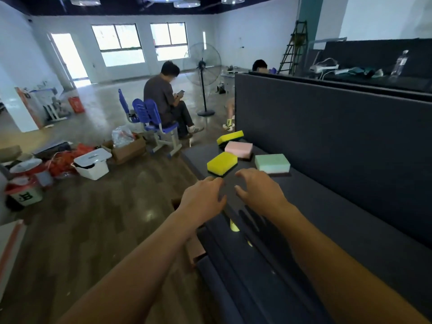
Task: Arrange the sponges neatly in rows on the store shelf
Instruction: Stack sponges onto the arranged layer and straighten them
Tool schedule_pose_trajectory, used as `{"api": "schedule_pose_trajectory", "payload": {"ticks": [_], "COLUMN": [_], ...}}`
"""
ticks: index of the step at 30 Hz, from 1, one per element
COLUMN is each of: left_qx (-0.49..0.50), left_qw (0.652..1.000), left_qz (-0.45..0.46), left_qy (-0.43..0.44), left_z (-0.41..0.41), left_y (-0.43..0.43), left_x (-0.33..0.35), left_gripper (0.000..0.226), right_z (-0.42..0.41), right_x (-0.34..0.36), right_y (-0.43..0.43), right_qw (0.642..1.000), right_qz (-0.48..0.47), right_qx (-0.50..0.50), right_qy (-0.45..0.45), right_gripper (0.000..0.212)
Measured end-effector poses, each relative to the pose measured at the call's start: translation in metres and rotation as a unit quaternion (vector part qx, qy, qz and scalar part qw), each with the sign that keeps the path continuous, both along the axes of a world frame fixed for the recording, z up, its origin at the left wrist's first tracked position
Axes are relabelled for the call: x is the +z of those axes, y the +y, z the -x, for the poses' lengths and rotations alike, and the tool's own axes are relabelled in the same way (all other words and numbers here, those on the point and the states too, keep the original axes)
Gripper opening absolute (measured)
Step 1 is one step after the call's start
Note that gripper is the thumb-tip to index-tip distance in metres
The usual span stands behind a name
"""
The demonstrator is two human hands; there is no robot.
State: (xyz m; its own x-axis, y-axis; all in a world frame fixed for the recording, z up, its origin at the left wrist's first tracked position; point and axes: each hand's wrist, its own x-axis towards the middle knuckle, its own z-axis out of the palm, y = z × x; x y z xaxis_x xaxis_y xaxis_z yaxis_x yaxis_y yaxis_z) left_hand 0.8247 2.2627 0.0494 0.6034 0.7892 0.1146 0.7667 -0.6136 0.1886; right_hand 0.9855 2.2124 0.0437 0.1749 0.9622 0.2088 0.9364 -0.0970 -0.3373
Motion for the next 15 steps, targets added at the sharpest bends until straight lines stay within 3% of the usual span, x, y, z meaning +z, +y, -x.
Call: {"api": "schedule_pose_trajectory", "payload": {"ticks": [8, 15], "left_qx": [0.021, 0.020], "left_qw": [1.000, 0.998], "left_qz": [-0.006, -0.053], "left_qy": [0.017, -0.020], "left_z": [-0.051, -0.095], "left_y": [0.104, 0.182], "left_x": [-0.026, -0.052], "left_gripper": [0.051, 0.069], "right_z": [-0.044, -0.060], "right_x": [-0.011, -0.018], "right_y": [0.072, 0.095], "right_qw": [1.000, 1.000], "right_qz": [-0.012, -0.015], "right_qx": [0.011, -0.018], "right_qy": [0.005, 0.006], "right_gripper": [0.044, 0.049]}}
